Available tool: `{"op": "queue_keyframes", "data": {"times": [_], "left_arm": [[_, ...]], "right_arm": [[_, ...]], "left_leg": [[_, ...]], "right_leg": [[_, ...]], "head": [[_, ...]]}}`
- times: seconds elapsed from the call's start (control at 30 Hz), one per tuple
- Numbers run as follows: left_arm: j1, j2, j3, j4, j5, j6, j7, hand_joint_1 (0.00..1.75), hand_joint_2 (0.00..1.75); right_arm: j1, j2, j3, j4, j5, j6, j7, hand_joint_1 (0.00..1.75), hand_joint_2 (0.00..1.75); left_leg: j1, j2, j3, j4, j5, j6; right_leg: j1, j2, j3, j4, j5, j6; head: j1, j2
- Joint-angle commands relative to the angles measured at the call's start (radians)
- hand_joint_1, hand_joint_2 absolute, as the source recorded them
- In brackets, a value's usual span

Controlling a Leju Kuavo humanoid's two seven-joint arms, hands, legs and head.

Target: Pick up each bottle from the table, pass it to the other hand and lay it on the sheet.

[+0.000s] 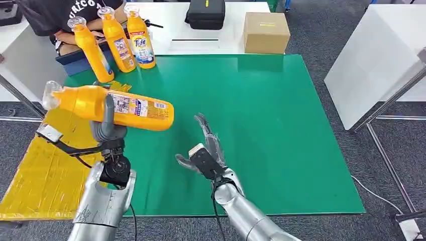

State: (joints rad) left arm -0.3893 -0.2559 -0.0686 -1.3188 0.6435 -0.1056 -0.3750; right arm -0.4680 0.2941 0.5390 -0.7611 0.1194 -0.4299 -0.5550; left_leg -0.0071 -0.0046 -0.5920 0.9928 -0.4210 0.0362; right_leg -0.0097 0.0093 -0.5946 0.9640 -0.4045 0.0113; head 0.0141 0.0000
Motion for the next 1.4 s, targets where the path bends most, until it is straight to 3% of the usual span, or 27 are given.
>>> {"op": "queue_keyframes", "data": {"times": [0.03,0.17,0.27,0.5,0.57,0.67,0.73,0.9,0.93,1.17,1.33,1.37,1.4], "left_arm": [[0.007,0.138,0.019,-0.045,-0.488,0.314,-0.207,1.75,1.75],[-0.049,0.213,-0.031,0.062,-0.944,0.573,-0.201,1.75,1.75],[-0.051,0.21,-0.023,0.068,-0.948,0.57,-0.203,1.75,1.75],[-0.107,0.326,-0.14,0.236,-1.611,0.804,0.008,1.75,1.75],[-0.112,0.315,-0.119,0.264,-1.903,0.804,0.054,1.75,1.75],[-0.112,0.315,-0.119,0.264,-1.903,0.804,0.054,1.75,1.75],[-0.119,0.334,-0.177,0.313,-2.113,0.804,0.097,1.75,1.75],[-0.166,0.387,-0.305,0.472,-2.149,0.804,0.108,1.75,1.75],[-0.169,0.435,-0.411,0.446,-2.103,0.776,0.167,1.75,1.75],[-0.169,0.435,-0.411,0.446,-2.103,0.776,0.167,1.75,1.75],[-0.195,0.42,-0.406,0.561,-2.095,0.804,0.132,1.75,1.75],[-0.22,0.444,-0.506,0.612,-2.027,0.804,0.176,1.75,1.75],[-0.22,0.444,-0.506,0.612,-2.027,0.804,0.176,1.75,1.75]], "right_arm": [[0.181,-0.207,0.006,-0.415,-0.055,0.029,-0.008,0.0,1.75],[0.272,-0.278,-0.087,-0.615,0.011,-0.016,0.045,0.0,1.75],[0.281,-0.282,-0.099,-0.632,0.018,-0.006,0.053,0.0,1.75],[0.442,-0.363,-0.203,-0.785,-0.002,-0.053,0.037,0.0,1.75],[0.476,-0.359,-0.238,-0.837,0.006,-0.062,0.037,0.0,1.75],[0.476,-0.359,-0.238,-0.837,0.006,-0.062,0.037,0.0,1.75],[0.476,-0.36,-0.259,-0.869,0.021,-0.077,0.03,0.0,1.75],[0.465,-0.37,-0.292,-0.908,0.012,-0.075,0.0,0.0,1.75],[0.471,-0.364,-0.294,-0.923,0.026,-0.079,-0.005,0.0,1.75],[0.471,-0.364,-0.294,-0.923,0.026,-0.079,-0.005,0.0,1.75],[0.472,-0.368,-0.292,-0.939,0.033,-0.081,-0.005,0.0,1.75],[0.475,-0.367,-0.292,-0.96,0.049,-0.073,0.005,0.0,1.75],[0.475,-0.367,-0.292,-0.96,0.049,-0.073,0.005,0.0,1.75]], "left_leg": [[0.001,-0.002,0.004,-0.002,0.0,-0.002],[0.0,-0.004,0.002,-0.001,0.0,-0.002],[0.0,-0.005,0.003,0.0,-0.001,-0.002],[-0.001,-0.009,0.005,-0.001,0.0,-0.002],[-0.003,-0.009,0.005,-0.001,-0.001,-0.002],[-0.002,-0.003,0.003,-0.001,-0.001,-0.001],[-0.001,-0.002,0.004,0.0,-0.002,-0.002],[-0.002,-0.002,0.004,-0.001,-0.001,-0.001],[-0.002,-0.002,0.005,0.0,-0.002,-0.002],[-0.001,-0.001,0.004,0.0,-0.002,-0.002],[-0.001,-0.001,0.004,0.0,-0.002,-0.002],[-0.001,0.0,0.006,0.0,-0.003,-0.003],[0.0,0.0,0.004,0.0,-0.002,-0.002]], "right_leg": [[0.001,-0.003,0.005,-0.003,-0.001,-0.001],[0.0,-0.005,0.003,-0.001,-0.002,0.0],[0.0,-0.006,0.004,-0.001,-0.002,0.0],[0.0,-0.009,0.005,-0.002,-0.003,-0.001],[-0.001,-0.009,0.002,-0.001,-0.003,0.0],[-0.002,-0.004,0.001,-0.002,-0.001,0.0],[-0.002,-0.003,0.003,-0.001,-0.002,0.0],[-0.002,-0.003,0.002,-0.001,-0.002,0.0],[-0.002,-0.004,0.003,-0.001,-0.002,-0.001],[-0.002,-0.002,0.001,-0.001,-0.002,-0.001],[-0.002,-0.001,0.001,-0.001,-0.002,-0.001],[-0.001,-0.001,0.003,-0.001,-0.002,-0.001],[-0.001,-0.001,0.002,-0.001,-0.001,-0.001]], "head": [[0.0,0.0],[0.0,0.0],[0.0,0.0],[0.0,0.0],[0.0,0.0],[-0.001,0.0],[0.0,0.0],[0.0,0.0],[0.0,0.0],[0.0,0.0],[0.0,0.0],[-0.001,0.0],[0.0,0.0]]}}
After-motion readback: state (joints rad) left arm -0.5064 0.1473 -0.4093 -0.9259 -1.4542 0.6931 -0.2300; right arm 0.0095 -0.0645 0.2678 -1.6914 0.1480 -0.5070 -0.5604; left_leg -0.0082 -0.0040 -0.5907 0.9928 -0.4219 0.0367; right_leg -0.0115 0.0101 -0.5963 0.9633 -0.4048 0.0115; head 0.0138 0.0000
